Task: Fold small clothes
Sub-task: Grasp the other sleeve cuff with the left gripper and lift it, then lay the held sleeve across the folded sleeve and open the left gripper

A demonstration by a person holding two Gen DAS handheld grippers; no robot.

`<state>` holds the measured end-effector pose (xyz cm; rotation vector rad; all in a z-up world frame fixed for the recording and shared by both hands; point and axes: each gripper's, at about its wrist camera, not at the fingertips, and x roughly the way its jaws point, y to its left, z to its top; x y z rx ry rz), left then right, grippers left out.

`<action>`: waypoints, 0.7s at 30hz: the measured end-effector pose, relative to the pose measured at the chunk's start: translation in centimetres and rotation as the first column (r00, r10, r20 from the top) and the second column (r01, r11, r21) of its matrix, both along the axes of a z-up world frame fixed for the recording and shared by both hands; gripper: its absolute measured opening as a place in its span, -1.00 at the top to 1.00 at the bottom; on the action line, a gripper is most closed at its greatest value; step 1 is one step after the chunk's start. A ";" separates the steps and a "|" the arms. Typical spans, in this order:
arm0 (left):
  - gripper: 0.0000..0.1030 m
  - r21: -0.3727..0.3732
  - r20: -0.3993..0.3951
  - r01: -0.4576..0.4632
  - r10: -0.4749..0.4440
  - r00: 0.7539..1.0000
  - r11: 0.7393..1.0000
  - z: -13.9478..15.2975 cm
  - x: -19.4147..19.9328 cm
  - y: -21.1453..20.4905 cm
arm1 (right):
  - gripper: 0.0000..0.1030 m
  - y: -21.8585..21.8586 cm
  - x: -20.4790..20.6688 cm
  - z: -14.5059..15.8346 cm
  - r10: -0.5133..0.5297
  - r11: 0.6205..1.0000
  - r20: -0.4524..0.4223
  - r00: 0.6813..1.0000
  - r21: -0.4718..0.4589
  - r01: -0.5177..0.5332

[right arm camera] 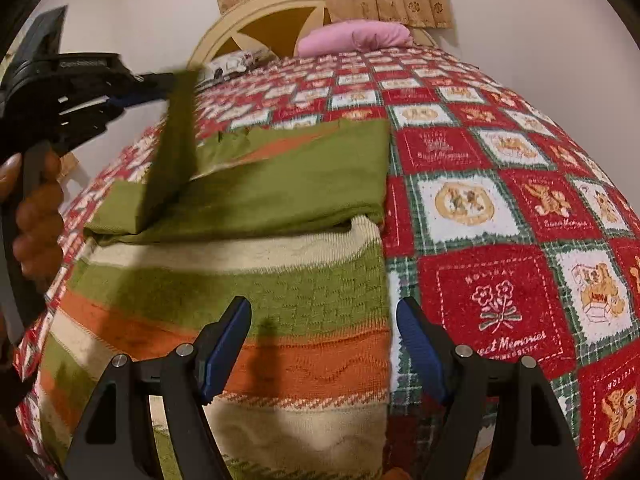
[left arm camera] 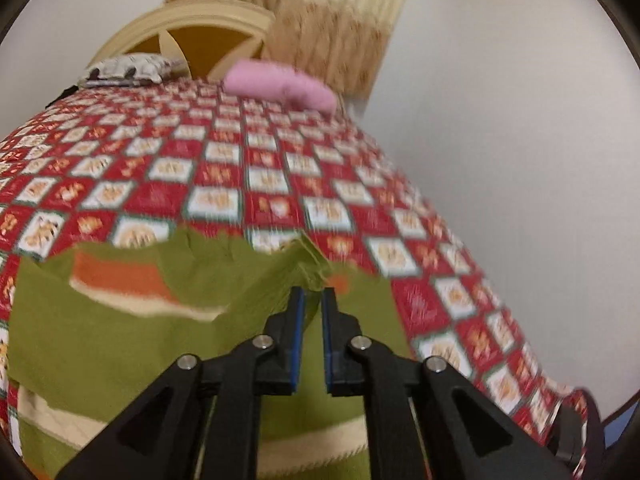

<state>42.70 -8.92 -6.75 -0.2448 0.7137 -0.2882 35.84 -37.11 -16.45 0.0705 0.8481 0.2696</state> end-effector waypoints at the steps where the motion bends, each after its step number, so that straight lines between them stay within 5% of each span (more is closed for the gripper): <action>1: 0.56 0.014 0.005 0.019 -0.019 1.000 1.000 -0.1 -0.8 0.0 | -0.47 0.1 0.0 -0.3 0.000 1.000 -0.003 1.000 -0.007 0.000; 3: -0.12 0.059 0.042 0.026 -0.028 0.999 0.998 0.3 -2.4 0.3 | -0.47 0.0 -0.1 -0.3 0.000 1.000 0.001 1.000 -0.006 0.000; 5: -0.46 0.124 0.093 0.011 -0.023 0.995 0.992 0.5 -4.2 1.1 | -0.47 -0.2 0.0 -0.4 0.000 1.000 0.000 1.000 0.007 0.000; 9: -0.56 0.292 0.131 -0.060 0.022 0.991 0.954 -0.5 -6.8 5.4 | -0.47 -0.6 0.0 -0.4 0.001 0.999 0.003 1.000 0.036 -0.001; 12: -0.76 0.411 0.093 -0.158 0.131 0.987 0.898 -2.8 -7.3 10.0 | -0.47 -0.4 0.1 0.5 0.014 0.999 0.000 1.000 0.036 -0.014; 15: -0.76 0.457 0.038 -0.235 0.245 0.969 0.858 -5.0 -7.1 14.2 | -0.47 0.4 0.7 2.5 0.044 0.999 0.019 0.999 0.023 -0.045; 21: -0.76 0.434 -0.106 -0.326 0.407 0.907 0.840 -9.2 -5.9 18.9 | -0.34 2.7 6.2 4.2 0.068 0.991 -0.038 0.997 0.115 -0.063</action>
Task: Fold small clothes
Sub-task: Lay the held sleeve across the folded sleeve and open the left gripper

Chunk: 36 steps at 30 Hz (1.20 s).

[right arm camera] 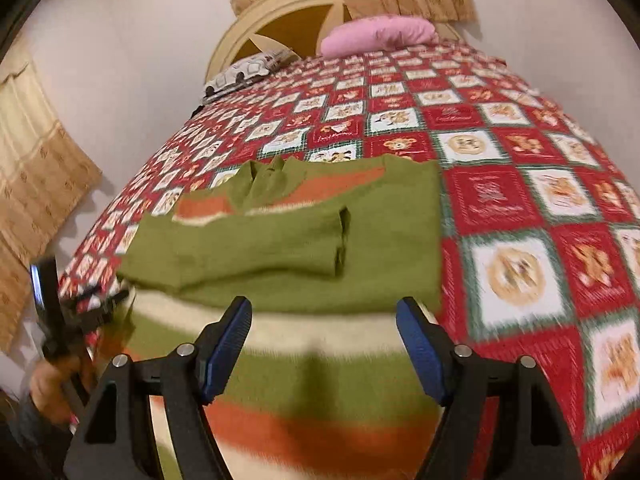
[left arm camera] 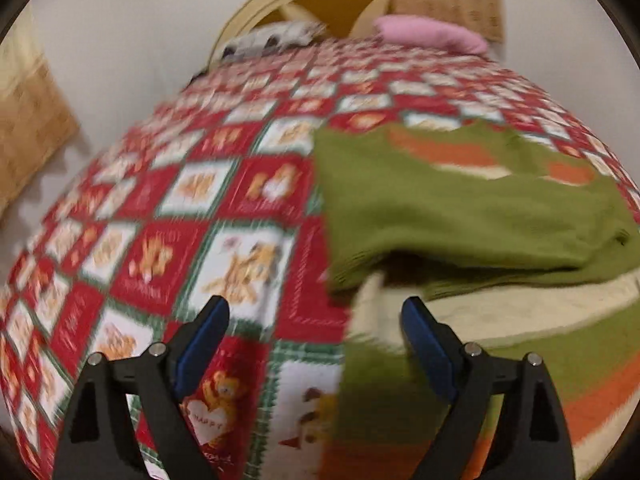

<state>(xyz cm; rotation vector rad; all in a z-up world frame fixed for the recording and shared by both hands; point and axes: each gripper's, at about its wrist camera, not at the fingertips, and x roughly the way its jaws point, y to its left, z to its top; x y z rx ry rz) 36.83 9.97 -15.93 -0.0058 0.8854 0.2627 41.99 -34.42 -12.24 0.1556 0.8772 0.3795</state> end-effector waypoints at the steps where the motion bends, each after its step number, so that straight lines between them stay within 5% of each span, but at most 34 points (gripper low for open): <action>1: -0.77 -0.054 -0.011 -0.024 0.023 1.000 0.998 -0.4 0.0 0.9 | -0.31 0.5 0.9 -0.2 0.002 1.000 -0.012 1.000 -0.005 -0.002; 4: -0.91 -0.168 -0.005 -0.075 0.075 0.997 0.983 -0.8 -0.3 2.6 | -0.17 2.1 3.6 -1.6 -0.005 0.999 -0.052 0.999 -0.053 0.003; 8: -0.96 -0.201 -0.011 -0.080 0.080 0.997 0.976 -1.4 -0.3 2.3 | 0.08 3.5 5.9 -4.2 -0.020 0.993 -0.098 0.995 -0.116 0.008; 9: -0.97 -0.199 -0.014 -0.079 0.078 0.997 0.977 -1.5 -0.2 2.3 | 0.26 3.8 5.7 -4.2 -0.013 0.989 -0.071 0.997 -0.146 0.003; 10: -0.98 -0.199 -0.016 -0.080 0.078 0.997 0.977 -1.5 -0.2 2.2 | 0.74 4.3 5.5 -4.0 0.002 0.985 -0.046 0.999 -0.174 -0.010; 11: -1.00 -0.202 -0.018 -0.082 0.080 0.997 0.976 -1.5 0.1 2.4 | 0.92 4.6 5.2 -3.8 0.022 0.984 -0.036 0.999 -0.178 -0.028; 20: -1.00 -0.191 -0.027 -0.124 0.121 0.992 0.974 -1.7 0.1 3.3 | 0.93 2.8 2.3 0.1 0.041 0.969 0.137 0.990 -0.248 -0.006; 26: -1.00 -0.194 -0.027 -0.130 0.128 0.991 0.972 -1.7 0.0 3.3 | 0.87 1.6 3.0 -3.1 0.076 0.953 -0.005 0.997 -0.295 -0.074; 32: -1.00 -0.215 -0.012 -0.162 0.163 0.986 0.963 -1.6 -0.6 4.1 | 0.70 -1.1 2.5 -1.8 -0.020 0.974 0.039 0.999 -0.225 0.028; 36: -1.00 -0.252 0.027 -0.177 0.190 0.981 0.951 -0.4 -2.6 4.7 | -0.21 -1.9 1.9 0.3 -0.052 0.983 0.087 0.995 -0.173 0.067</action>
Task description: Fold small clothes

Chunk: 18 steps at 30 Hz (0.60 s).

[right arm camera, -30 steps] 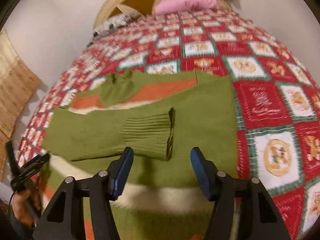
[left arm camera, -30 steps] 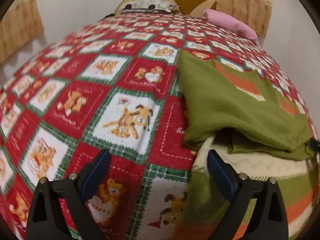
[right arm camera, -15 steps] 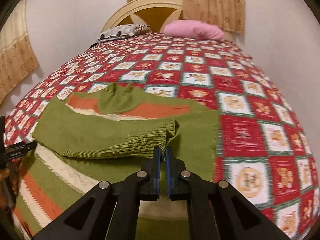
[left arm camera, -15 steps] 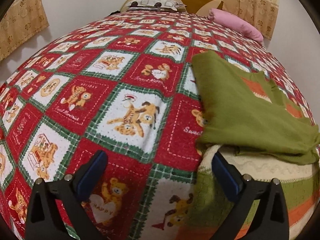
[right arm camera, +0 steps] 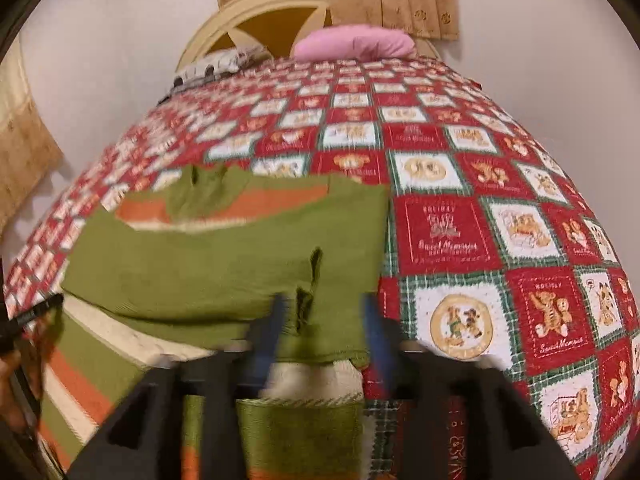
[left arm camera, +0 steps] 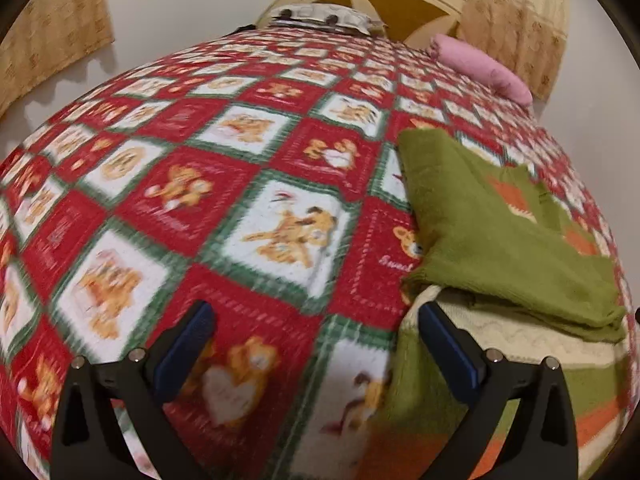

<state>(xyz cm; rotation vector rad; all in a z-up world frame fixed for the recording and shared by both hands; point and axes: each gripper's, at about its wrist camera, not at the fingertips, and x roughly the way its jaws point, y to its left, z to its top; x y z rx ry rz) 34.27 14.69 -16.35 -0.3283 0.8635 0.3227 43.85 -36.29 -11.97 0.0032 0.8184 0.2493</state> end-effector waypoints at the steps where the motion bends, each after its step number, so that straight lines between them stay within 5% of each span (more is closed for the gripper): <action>1: -1.00 -0.013 0.031 -0.014 0.014 0.999 1.000 0.6 -0.7 0.3 | -0.23 0.1 -0.3 0.5 0.007 1.000 0.019 1.000 0.010 -0.007; 9: -1.00 0.077 0.111 0.031 -0.040 0.993 0.997 5.4 2.8 -2.4 | -0.23 4.4 0.6 -0.2 0.093 0.996 0.020 0.995 0.005 -0.093; 14: -1.00 0.224 0.009 0.117 -0.122 0.992 0.967 3.8 7.7 -5.8 | -0.23 7.2 0.7 -2.2 0.154 0.988 -0.044 0.987 0.003 -0.154; 18: -1.00 0.329 -0.104 0.059 -0.026 0.994 0.942 0.1 9.1 -4.0 | -0.23 6.9 0.6 -2.9 0.150 0.989 -0.060 0.987 0.001 -0.150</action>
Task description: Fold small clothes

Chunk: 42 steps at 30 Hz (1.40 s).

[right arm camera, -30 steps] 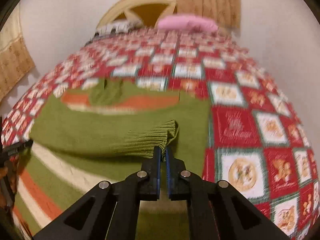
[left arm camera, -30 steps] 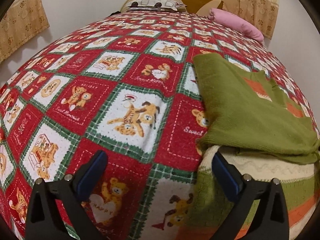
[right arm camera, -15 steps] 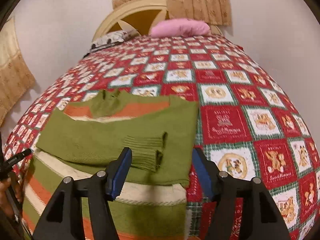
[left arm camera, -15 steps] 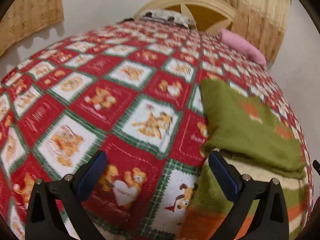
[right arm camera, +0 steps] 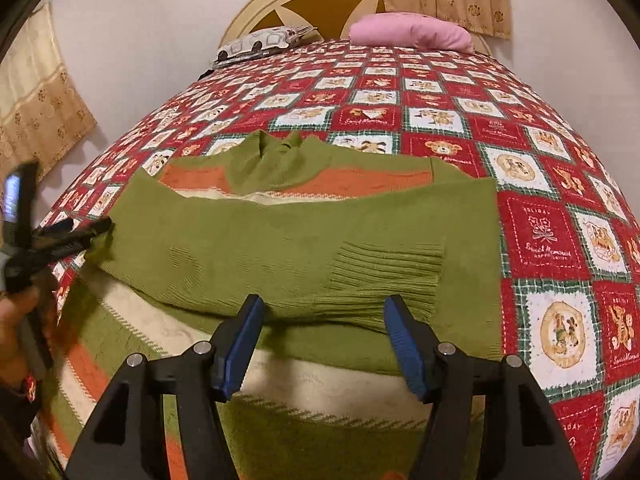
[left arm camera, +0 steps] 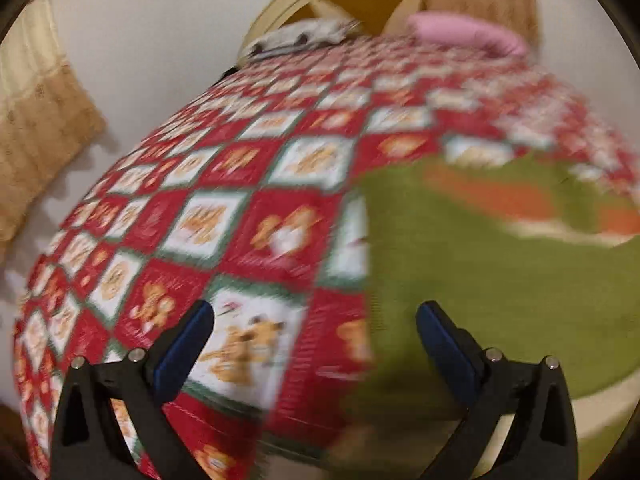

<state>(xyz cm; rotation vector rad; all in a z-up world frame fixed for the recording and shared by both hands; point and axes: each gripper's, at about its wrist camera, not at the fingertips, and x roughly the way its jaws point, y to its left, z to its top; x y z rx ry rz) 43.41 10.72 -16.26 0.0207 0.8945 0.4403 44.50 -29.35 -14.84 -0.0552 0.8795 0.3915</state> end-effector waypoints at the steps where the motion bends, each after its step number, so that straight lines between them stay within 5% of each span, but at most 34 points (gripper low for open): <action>1: -1.00 -0.081 0.021 -0.016 0.018 1.000 0.997 -0.1 -0.5 1.6 | -0.23 -0.2 0.0 0.0 -0.003 1.000 0.003 1.000 -0.004 0.003; 2: -1.00 -0.109 0.023 -0.050 0.053 0.998 0.993 0.0 -0.8 2.6 | -0.23 -0.4 0.0 0.1 -0.006 1.000 0.008 1.000 -0.008 0.006; 4: -1.00 -0.017 -0.030 -0.155 0.154 0.988 0.988 -0.6 -0.8 4.3 | -0.23 -0.8 0.1 0.5 -0.013 1.000 0.023 1.000 -0.011 0.013; 6: -1.00 -0.118 -0.010 -0.148 0.148 0.989 0.982 -0.8 -1.5 6.1 | -0.23 -0.8 0.2 0.9 -0.018 1.000 0.040 0.999 -0.005 0.018; 9: -0.99 -0.163 0.023 -0.156 0.162 0.987 0.974 -0.1 -2.3 7.1 | -0.23 -0.9 0.3 1.5 -0.028 0.999 0.071 0.997 0.028 0.026; 16: -1.00 -0.237 0.181 -0.016 0.061 0.982 0.971 3.7 -2.5 4.4 | -0.23 0.6 0.1 1.6 -0.007 1.000 0.087 0.996 0.017 0.005; 20: -1.00 -0.253 0.140 0.095 -0.061 0.988 0.963 2.9 0.2 1.1 | -0.23 0.7 0.3 1.1 -0.012 1.000 0.068 0.998 0.006 0.012; 24: -1.00 -0.088 -0.012 0.028 -0.029 1.000 0.996 0.3 2.7 -0.2 | -0.23 0.5 0.6 0.5 -0.024 1.000 0.045 0.999 -0.010 0.024; 29: -1.00 -0.183 -0.011 -0.056 0.055 0.998 0.982 -0.8 1.9 3.2 | -0.23 0.2 0.6 0.5 -0.025 1.000 0.061 0.998 -0.008 0.026; 36: -1.00 -0.173 0.006 -0.142 0.145 0.989 0.975 -1.0 0.6 4.1 | -0.24 1.2 0.9 0.9 0.002 0.999 0.081 0.997 0.038 -0.005; 42: -1.00 -0.236 0.023 -0.104 0.112 0.993 0.966 -1.2 0.5 4.5 | -0.24 2.9 1.8 -2.0 0.058 0.998 -0.009 0.998 -0.006 -0.058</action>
